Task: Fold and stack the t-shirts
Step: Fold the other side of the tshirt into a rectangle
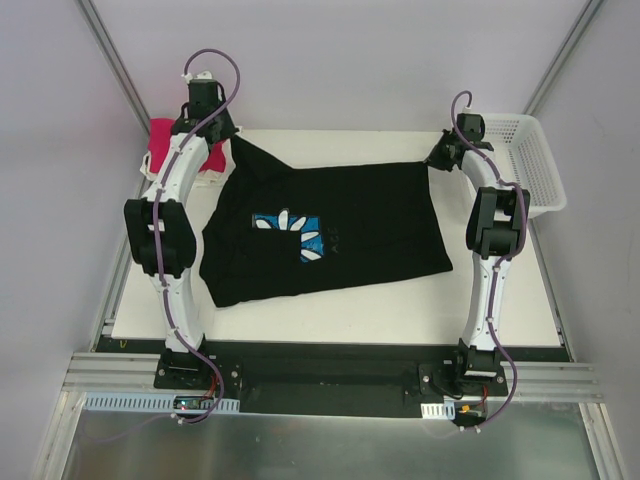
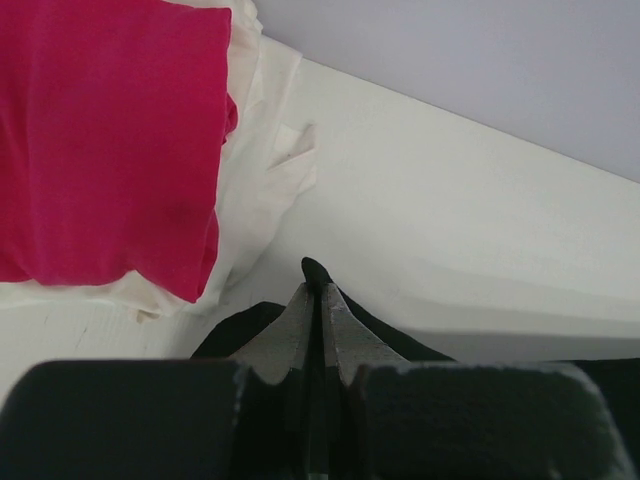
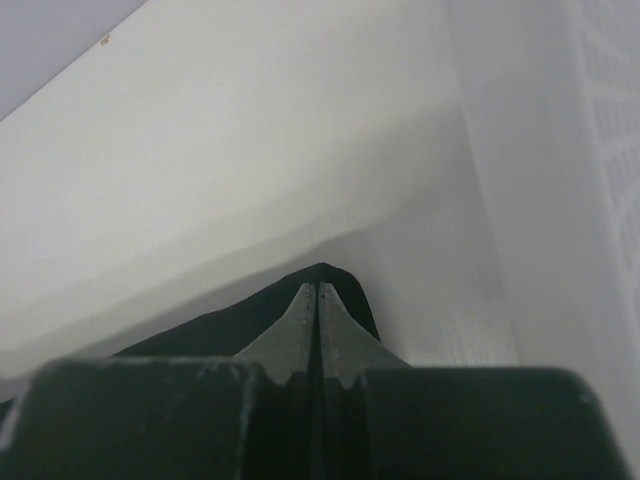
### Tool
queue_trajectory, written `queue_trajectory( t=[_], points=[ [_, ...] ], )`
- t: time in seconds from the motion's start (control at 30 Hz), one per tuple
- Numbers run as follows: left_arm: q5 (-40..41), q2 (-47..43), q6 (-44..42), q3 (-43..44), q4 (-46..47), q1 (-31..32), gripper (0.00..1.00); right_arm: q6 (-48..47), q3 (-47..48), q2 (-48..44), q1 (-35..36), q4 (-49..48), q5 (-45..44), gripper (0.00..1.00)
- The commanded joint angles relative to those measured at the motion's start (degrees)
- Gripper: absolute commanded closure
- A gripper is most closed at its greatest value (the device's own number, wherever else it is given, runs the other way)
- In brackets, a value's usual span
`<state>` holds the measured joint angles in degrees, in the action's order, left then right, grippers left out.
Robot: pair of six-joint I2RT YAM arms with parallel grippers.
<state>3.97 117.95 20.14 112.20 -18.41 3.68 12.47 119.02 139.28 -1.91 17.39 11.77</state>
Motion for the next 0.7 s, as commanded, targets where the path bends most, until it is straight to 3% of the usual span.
queue_trajectory(
  t=[0.0,0.67],
  points=[
    [2.1,-6.1,-0.5,-1.2,0.9,-0.3,1.0,-1.3,1.2,-2.3,-0.7,-0.3,-0.8,0.99],
    [4.2,-17.5,0.8,-13.8,0.9,1.9,1.0,-4.3,-15.7,-17.2,-0.7,-5.2,-0.8,0.99]
  ],
)
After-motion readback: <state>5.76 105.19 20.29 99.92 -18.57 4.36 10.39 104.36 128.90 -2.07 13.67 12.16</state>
